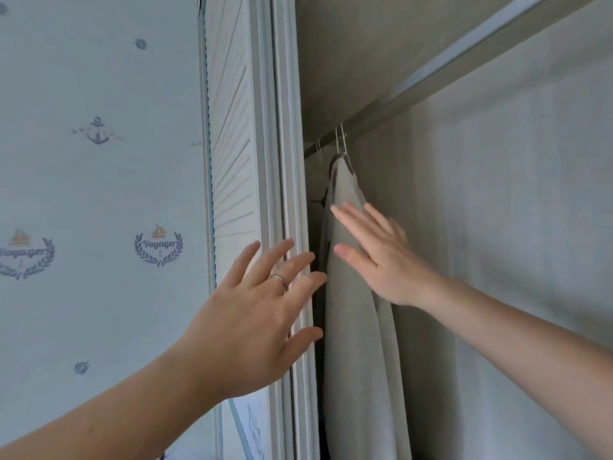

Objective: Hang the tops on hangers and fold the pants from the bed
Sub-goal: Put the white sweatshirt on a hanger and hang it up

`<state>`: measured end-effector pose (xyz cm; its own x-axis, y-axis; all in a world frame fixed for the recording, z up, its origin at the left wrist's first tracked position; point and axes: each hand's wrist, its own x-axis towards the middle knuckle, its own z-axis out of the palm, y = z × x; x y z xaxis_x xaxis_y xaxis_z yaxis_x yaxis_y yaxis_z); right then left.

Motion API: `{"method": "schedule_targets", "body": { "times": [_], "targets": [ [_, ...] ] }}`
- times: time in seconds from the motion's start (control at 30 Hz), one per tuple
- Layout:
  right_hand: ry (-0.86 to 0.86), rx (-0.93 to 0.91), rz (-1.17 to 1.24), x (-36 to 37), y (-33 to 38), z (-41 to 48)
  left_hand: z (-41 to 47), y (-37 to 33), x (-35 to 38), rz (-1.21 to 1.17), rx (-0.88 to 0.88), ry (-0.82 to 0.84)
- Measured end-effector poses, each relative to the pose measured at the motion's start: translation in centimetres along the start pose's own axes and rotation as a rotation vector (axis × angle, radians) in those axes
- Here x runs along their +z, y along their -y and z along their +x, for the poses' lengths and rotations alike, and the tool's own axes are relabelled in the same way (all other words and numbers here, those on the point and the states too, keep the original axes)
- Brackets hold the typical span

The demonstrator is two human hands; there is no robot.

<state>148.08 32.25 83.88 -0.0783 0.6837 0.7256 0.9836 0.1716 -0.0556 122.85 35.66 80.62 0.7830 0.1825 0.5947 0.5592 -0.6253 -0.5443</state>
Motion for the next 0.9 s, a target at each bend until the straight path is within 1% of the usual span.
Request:
{"method": "schedule_targets", "body": {
  "times": [0.2, 0.3, 0.4, 0.6, 0.77, 0.9],
  "targets": [
    [0.088, -0.155, 0.005, 2.7, 9.0, -6.2, -12.8, 0.8, -0.4, -0.152, -0.26, 0.038],
    [0.138, -0.203, 0.055, 5.1, 14.3, -8.4, -19.9, 0.8, -1.3, -0.199, -0.402, 0.101],
    [0.2, -0.258, 0.132, 8.4, 20.7, -10.7, -27.4, 0.9, -2.8, -0.212, -0.562, 0.202],
    [0.408, -0.323, 0.388, 14.8, 35.7, -16.6, -44.3, 0.8, -8.3, -0.169, -0.865, 0.407],
    [0.61, -0.491, 0.528, 19.8, 49.2, -22.9, -58.5, -1.1, -14.3, -0.114, -1.112, 0.524],
    [0.788, -0.616, 0.675, 22.8, 59.2, -27.7, -69.0, -4.2, -19.4, -0.064, -1.394, 0.595]
  ]
}}
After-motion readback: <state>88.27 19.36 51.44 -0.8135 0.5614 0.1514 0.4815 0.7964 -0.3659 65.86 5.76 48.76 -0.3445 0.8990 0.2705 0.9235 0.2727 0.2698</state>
